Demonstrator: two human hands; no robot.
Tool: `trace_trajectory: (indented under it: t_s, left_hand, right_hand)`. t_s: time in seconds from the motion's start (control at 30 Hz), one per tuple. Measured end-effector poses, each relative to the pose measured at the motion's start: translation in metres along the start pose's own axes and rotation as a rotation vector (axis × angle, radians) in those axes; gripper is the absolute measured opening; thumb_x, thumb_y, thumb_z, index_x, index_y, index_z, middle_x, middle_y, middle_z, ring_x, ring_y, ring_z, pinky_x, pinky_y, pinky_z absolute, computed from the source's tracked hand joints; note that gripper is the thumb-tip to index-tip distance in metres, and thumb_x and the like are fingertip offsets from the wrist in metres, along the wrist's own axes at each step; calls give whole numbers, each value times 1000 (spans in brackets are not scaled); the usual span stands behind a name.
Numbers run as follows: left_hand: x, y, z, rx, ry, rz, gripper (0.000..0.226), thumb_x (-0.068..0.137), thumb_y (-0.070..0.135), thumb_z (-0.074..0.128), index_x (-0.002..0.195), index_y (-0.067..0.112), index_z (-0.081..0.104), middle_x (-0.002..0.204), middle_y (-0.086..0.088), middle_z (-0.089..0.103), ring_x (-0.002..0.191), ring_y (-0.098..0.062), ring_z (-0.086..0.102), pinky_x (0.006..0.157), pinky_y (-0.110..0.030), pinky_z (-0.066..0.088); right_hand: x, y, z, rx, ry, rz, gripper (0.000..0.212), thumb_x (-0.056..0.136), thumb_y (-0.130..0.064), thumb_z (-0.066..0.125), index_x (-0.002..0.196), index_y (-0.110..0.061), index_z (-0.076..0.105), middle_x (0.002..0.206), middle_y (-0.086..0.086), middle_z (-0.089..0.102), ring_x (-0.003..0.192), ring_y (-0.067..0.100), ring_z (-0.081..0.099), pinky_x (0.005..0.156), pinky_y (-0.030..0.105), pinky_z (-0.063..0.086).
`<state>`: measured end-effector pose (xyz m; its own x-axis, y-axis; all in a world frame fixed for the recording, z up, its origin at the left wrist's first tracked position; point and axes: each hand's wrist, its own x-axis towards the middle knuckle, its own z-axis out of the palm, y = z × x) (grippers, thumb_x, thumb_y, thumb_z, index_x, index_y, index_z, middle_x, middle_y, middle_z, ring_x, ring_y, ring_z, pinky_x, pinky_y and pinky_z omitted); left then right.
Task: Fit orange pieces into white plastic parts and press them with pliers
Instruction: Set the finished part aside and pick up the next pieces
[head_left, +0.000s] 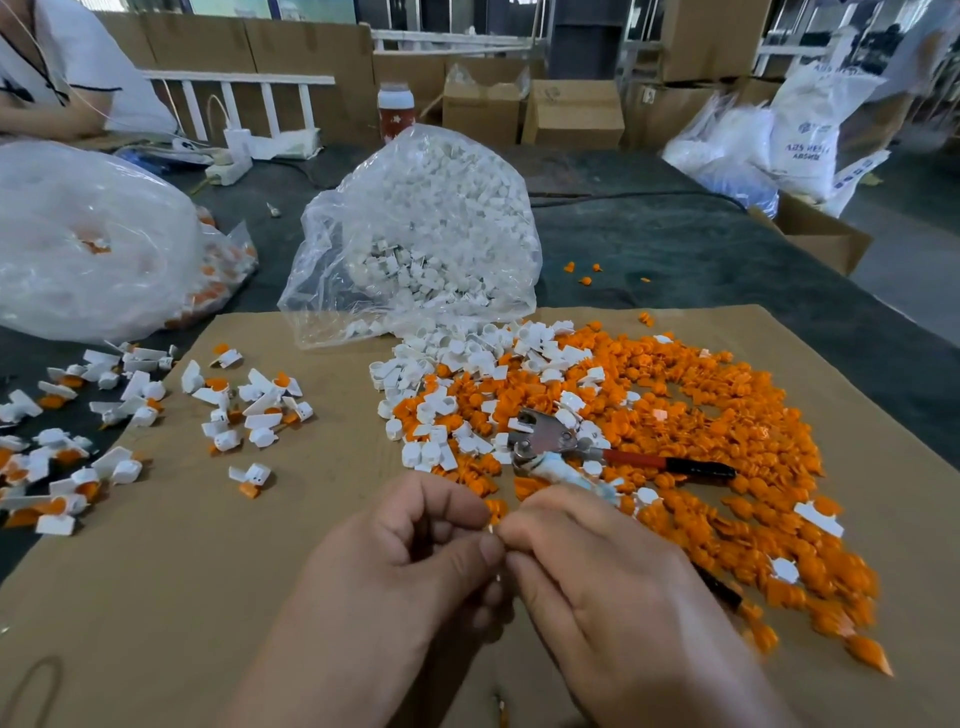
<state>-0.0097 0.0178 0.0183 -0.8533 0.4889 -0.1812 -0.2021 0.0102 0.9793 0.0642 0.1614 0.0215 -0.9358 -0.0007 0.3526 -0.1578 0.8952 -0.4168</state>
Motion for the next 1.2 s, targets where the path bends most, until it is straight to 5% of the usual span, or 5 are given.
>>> trace_trajectory:
  t_s: [0.27,0.73,0.83,1.0,1.2]
  left_hand:
    - [1,-1,2,-283,-49,-17,31,55,-5,91,77,8,73,67,-18,61,55,-31,61,71,-52,55]
    - [-1,0,6,-421,-119,-142,43,45,-18,85,81,1,74,71,-20,56,54,-32,60,67,-50,58]
    - [0,-3,6,-439,-85,-96,35,46,-4,81,80,2,74,68,-18,56,52,-27,61,57,-41,59]
    - [4,-9,-1,-283,-31,25,56,36,22,98,87,13,79,71,-12,63,66,-27,61,84,-53,54]
    - [8,-10,-5,-235,-26,48,51,40,14,98,88,16,79,73,-8,70,69,-27,66,74,-55,61]
  right_hand:
    - [-1,1,2,133,141,7,7,93,-30,55,95,-33,61,100,-19,54,88,-4,55,69,10,44]
    - [-1,2,2,186,154,26,16,91,-39,46,101,-38,59,107,-26,53,98,-10,53,77,3,41]
    - [-2,1,1,203,188,9,15,91,-37,47,101,-38,59,107,-27,53,99,-10,54,76,2,41]
    - [-1,1,-1,251,197,19,15,90,-34,51,98,-35,64,106,-25,56,99,-8,56,75,2,41]
    - [0,18,-12,-106,139,64,47,87,-39,56,133,-33,47,130,-15,45,121,0,40,95,16,41]
